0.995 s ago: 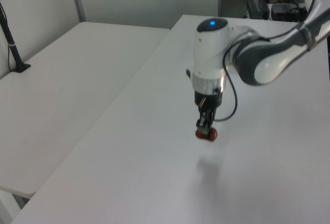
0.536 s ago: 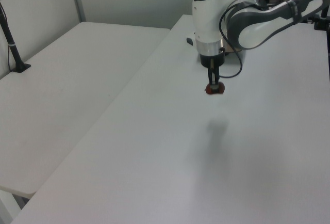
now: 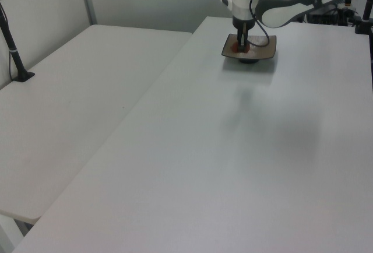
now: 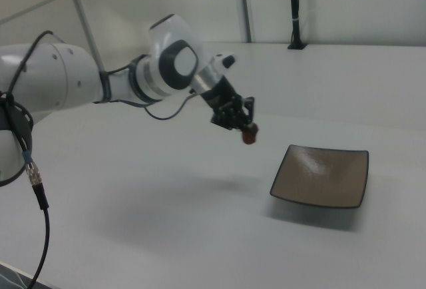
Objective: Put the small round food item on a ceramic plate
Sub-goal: 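Lift the held food item and carry it over the brown plate, then lower the food item onto the plate and open the gripper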
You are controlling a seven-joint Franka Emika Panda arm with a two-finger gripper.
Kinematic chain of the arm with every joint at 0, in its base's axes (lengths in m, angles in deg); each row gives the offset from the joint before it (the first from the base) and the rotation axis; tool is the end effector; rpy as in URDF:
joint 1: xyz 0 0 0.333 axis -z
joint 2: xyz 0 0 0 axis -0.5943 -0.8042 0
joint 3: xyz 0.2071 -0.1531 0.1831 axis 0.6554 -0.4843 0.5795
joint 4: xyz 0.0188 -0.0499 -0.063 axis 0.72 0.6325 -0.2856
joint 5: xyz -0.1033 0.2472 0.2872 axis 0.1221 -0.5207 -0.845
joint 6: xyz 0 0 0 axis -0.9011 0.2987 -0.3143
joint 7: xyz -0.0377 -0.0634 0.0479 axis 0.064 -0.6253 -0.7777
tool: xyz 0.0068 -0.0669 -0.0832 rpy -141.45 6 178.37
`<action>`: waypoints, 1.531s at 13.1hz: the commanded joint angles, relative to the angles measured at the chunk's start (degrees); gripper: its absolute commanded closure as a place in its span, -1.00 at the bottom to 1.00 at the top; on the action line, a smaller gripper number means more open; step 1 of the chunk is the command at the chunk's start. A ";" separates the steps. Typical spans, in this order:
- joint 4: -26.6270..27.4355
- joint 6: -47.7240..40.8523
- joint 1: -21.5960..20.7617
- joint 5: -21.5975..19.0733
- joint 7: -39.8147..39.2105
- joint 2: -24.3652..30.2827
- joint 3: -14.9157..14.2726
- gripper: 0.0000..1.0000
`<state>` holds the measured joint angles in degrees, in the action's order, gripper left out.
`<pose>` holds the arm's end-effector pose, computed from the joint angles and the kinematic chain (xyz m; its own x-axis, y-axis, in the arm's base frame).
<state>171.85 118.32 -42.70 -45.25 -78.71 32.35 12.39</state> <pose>0.6917 -0.0234 0.4404 0.9270 0.3597 0.1062 0.2830 -0.8567 0.4313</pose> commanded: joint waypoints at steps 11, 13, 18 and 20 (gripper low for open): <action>0.32 21.82 13.62 -7.82 1.84 -8.80 -3.04 -0.23; 0.41 21.73 13.62 -7.82 1.40 -8.88 -2.95 -0.60; 0.41 21.73 13.53 -7.21 1.14 -8.97 -2.95 -1.00; 0.41 21.73 13.53 -7.29 1.23 -8.97 -2.95 -1.00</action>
<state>171.90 139.36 -28.73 -52.24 -77.70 23.35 9.78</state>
